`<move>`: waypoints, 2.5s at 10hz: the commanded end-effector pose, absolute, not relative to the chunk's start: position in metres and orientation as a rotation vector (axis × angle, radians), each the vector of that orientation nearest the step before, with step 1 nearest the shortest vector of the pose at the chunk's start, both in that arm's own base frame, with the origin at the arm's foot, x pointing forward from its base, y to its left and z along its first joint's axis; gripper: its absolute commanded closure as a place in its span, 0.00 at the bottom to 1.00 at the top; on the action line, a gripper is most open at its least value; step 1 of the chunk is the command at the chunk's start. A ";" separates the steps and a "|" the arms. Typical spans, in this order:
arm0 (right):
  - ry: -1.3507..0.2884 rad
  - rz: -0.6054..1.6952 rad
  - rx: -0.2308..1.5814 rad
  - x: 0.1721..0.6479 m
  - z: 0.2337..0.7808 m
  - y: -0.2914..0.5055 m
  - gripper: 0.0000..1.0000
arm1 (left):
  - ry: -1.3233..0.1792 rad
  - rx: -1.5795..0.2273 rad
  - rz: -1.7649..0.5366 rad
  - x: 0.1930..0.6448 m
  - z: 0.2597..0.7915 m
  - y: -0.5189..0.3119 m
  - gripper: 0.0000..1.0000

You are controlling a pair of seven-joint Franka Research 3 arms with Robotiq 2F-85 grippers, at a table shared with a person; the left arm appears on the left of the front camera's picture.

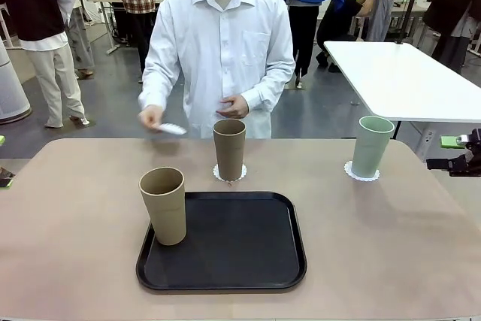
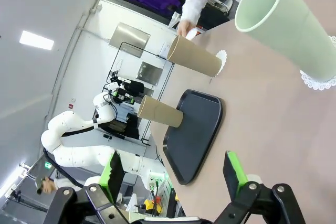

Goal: Place coasters on the table and set cups on them.
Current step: Take one Reusable plastic cup from the Flat Tray and place it on a coaster set by the human.

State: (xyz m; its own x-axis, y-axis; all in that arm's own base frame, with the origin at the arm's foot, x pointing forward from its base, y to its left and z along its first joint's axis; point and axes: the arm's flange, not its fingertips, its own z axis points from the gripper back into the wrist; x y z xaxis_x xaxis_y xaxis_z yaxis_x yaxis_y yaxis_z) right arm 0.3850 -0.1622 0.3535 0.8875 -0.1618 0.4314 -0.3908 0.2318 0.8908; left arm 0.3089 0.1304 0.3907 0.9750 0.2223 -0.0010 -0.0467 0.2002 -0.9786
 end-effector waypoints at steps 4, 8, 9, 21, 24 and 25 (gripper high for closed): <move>-0.494 0.173 1.351 0.385 0.354 -0.162 0.00 | -0.163 -1.371 0.185 0.308 0.392 0.131 0.00; -0.494 0.173 1.351 0.385 0.354 -0.162 0.00 | -0.163 -1.371 0.185 0.308 0.392 0.131 0.00; -0.494 0.173 1.351 0.385 0.354 -0.162 0.00 | -0.163 -1.371 0.185 0.308 0.392 0.131 0.00; -0.494 0.173 1.351 0.385 0.354 -0.162 0.00 | -0.152 -1.358 0.189 0.309 0.391 0.130 0.00; -0.494 0.173 1.351 0.385 0.354 -0.162 0.00 | -0.375 -0.883 -0.262 0.344 0.470 0.097 0.00; -0.494 0.173 1.351 0.385 0.354 -0.162 0.00 | -0.360 -0.796 -0.369 0.347 0.495 0.084 0.00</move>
State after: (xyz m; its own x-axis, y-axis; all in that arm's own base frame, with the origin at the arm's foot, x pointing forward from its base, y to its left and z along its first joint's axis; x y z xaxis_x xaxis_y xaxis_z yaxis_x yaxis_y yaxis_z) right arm 0.3854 -0.1614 0.3535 0.8879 -0.1600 0.4313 -0.3911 0.2309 0.8909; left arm 0.3442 0.0887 0.4876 0.9309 -0.0746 0.3577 0.3372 0.5523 -0.7624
